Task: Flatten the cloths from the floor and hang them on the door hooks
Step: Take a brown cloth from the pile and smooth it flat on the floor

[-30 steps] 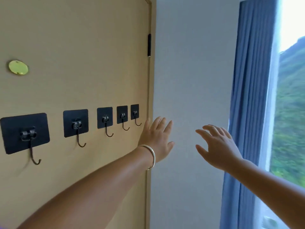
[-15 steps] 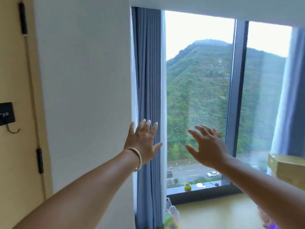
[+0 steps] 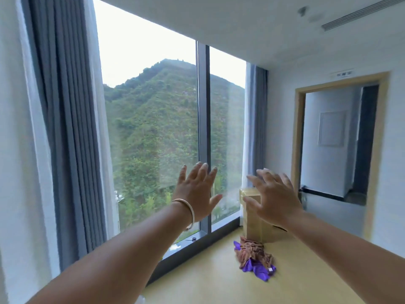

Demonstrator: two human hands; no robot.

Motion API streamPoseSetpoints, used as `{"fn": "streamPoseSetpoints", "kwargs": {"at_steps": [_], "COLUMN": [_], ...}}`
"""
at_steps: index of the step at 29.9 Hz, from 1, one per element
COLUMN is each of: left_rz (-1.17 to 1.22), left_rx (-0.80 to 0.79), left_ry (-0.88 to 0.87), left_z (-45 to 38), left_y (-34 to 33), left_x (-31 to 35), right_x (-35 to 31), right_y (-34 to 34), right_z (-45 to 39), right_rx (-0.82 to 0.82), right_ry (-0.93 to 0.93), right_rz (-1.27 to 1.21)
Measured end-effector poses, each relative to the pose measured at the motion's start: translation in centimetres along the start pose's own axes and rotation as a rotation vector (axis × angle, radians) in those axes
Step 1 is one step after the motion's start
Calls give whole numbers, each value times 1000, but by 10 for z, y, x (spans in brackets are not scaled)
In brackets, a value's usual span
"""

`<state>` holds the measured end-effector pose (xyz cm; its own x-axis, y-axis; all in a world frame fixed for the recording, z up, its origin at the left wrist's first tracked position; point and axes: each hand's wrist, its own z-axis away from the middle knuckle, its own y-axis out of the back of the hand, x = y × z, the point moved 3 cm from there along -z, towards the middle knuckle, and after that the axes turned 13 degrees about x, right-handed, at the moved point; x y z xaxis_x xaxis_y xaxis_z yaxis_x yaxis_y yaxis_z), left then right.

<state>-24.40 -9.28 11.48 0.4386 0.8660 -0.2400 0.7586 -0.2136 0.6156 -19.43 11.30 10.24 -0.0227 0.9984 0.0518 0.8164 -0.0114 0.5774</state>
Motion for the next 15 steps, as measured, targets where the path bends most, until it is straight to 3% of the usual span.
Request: {"fn": "streamPoseSetpoints", "kwargs": {"at_steps": [15], "left_rz": [285], "left_rx": [78], "left_ry": [-217], "left_z": [-110], "left_y": [-82], "left_x": [234], "right_x": [243], "right_y": [45], "right_z": [70], "right_rx": [-50], "right_ry": [-275], "right_rz": [343]}}
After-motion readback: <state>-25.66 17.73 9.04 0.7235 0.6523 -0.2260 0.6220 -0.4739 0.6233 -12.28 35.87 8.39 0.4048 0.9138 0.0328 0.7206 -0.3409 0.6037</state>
